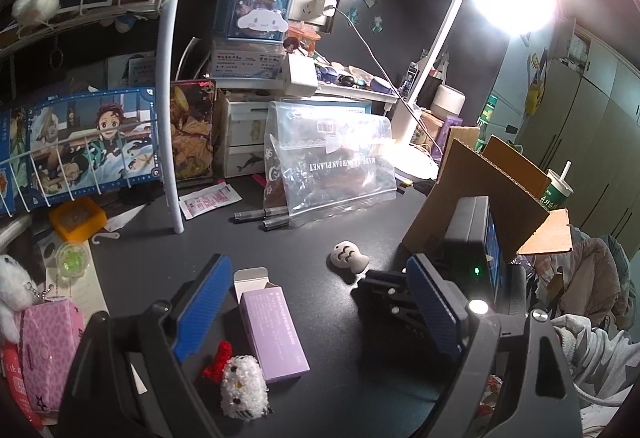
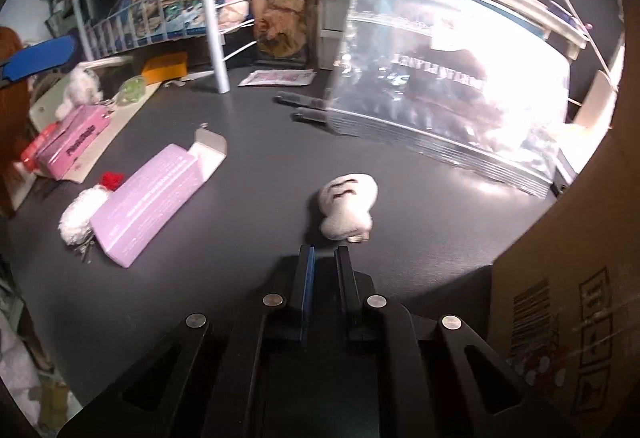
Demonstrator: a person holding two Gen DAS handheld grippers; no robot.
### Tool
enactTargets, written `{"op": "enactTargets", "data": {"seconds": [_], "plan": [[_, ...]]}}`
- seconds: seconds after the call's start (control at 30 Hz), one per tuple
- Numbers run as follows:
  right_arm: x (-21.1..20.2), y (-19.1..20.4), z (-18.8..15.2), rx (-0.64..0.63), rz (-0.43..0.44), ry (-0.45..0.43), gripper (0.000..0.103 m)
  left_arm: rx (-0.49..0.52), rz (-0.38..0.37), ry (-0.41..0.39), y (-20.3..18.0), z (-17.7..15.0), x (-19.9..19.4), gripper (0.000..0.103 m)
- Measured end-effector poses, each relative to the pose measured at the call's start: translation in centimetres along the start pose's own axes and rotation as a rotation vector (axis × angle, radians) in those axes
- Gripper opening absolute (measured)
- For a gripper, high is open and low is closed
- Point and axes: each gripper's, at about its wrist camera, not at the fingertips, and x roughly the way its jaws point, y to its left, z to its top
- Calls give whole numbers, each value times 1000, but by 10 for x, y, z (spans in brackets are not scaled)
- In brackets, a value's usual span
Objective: Organize objects
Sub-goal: 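Return the right tool and grasp the small white plush ghost, then carry the white plush ghost into the cardboard box and release it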
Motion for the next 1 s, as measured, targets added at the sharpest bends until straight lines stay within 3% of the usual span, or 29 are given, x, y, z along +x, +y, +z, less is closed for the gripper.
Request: {"op": "enactTargets", "data": {"seconds": [0.03,0.1,0.13,0.27,0.3,0.37,0.57,0.87,0.93,1.0], "plan": [[1,-2,2,13,-11,-7,14,-1,-1,-1,0,0,0,87],[2,-7,5,36,-18,-17,46,-1,-5,-3,0,-1,-2,87],[3,-8,7,40,-14,-21,47,0,-6,-3,1,-1,-2,87],[16,-8,21,37,-16,-3,45,-6,-8,-5,2,0,-2,87],[21,-8,24,35,-14,10,32,-9,-7,-5,3,0,-2,87],[25,-9,26,34,-21,19,19,-11,-7,-6,5,0,-3,87],[15,-8,23,3,5,5,16,-28,-7,8,10,2,-1,87],[-63,23,17,-102,227,-127,16,-17,-128,68,-9,4,15,87],[-85,28,19,-134,250,-169,16,-24,-184,84,-13,8,18,82],[-102,31,20,-155,261,-197,16,-23,-242,102,-19,14,18,71]]}}
